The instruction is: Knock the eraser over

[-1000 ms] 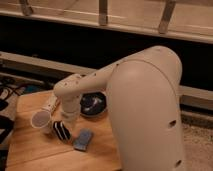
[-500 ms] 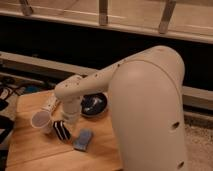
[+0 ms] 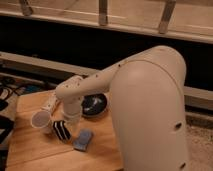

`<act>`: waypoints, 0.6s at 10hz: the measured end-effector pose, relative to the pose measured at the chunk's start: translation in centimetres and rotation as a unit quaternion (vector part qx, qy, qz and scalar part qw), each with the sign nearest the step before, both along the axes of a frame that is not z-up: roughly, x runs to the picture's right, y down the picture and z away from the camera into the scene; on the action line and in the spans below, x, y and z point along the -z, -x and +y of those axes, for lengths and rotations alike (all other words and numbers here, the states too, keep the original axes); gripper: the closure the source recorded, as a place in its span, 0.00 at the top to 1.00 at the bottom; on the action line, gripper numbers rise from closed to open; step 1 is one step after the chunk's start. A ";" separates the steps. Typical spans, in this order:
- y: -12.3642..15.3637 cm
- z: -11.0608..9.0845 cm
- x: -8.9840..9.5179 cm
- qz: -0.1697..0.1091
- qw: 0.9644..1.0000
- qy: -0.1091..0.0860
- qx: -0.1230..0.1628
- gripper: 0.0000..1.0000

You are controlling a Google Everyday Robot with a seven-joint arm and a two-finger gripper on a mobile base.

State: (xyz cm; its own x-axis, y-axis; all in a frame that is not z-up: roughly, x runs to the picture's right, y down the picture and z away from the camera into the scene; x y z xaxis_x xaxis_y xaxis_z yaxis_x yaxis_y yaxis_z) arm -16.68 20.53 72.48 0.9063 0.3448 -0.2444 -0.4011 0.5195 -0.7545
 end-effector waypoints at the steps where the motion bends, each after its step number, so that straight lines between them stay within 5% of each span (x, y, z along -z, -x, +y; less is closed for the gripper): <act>1: 0.0 0.0 0.0 0.000 1.000 0.001 0.002 0.01; 6: 4.4 -1.2 -1.8 -0.033 0.999 -0.002 0.038 0.01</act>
